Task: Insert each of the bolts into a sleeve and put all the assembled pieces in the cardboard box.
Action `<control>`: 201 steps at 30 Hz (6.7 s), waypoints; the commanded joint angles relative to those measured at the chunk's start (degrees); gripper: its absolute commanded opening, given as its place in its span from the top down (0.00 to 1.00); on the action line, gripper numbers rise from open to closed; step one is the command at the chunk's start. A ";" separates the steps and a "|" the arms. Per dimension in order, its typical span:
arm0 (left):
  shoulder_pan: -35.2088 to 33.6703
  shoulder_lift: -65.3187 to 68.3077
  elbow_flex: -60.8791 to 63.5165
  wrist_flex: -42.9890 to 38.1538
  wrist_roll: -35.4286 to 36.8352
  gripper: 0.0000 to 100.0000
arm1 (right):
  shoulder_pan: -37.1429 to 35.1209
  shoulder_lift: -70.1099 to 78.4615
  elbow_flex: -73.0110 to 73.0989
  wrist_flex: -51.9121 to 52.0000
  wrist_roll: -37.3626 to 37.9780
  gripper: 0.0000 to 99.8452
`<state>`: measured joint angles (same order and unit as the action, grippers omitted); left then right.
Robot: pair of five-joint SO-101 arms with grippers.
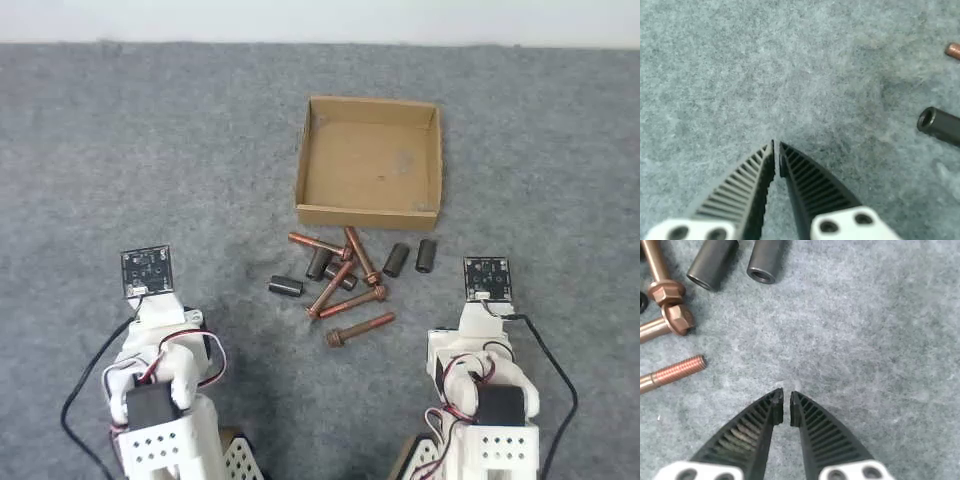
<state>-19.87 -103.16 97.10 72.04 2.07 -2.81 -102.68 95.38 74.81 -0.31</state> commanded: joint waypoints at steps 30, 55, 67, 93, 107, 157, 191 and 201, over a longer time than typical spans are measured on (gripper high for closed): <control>0.00 -1.14 -0.57 0.26 -0.35 0.99 | 0.22 -1.27 1.05 0.31 0.62 0.99; 0.09 -1.14 -0.57 0.26 -0.44 0.99 | 0.22 -1.27 1.05 0.22 0.62 0.99; 0.09 -1.14 -0.57 0.26 -0.44 0.99 | 0.22 -1.27 1.05 0.22 0.62 0.99; 0.18 -1.23 -0.57 -4.75 -0.35 0.99 | 0.48 -1.27 1.05 0.22 0.62 0.99; 6.15 -1.23 -1.36 -25.58 -0.26 0.99 | 6.73 -1.27 -0.09 -4.00 0.70 0.99; 14.95 -1.14 -0.66 -14.95 -0.44 0.99 | -6.90 55.69 -35.78 -29.41 -2.90 0.99; 14.95 -1.14 -0.57 -14.95 -0.44 0.99 | -5.67 109.05 -64.97 -30.29 -5.01 0.99; 14.95 -1.14 -0.57 -14.77 -0.44 0.99 | 0.22 98.24 -62.24 -21.58 1.05 0.99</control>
<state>-4.84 -103.16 97.10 58.33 1.89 -5.54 3.16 32.97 51.69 -0.31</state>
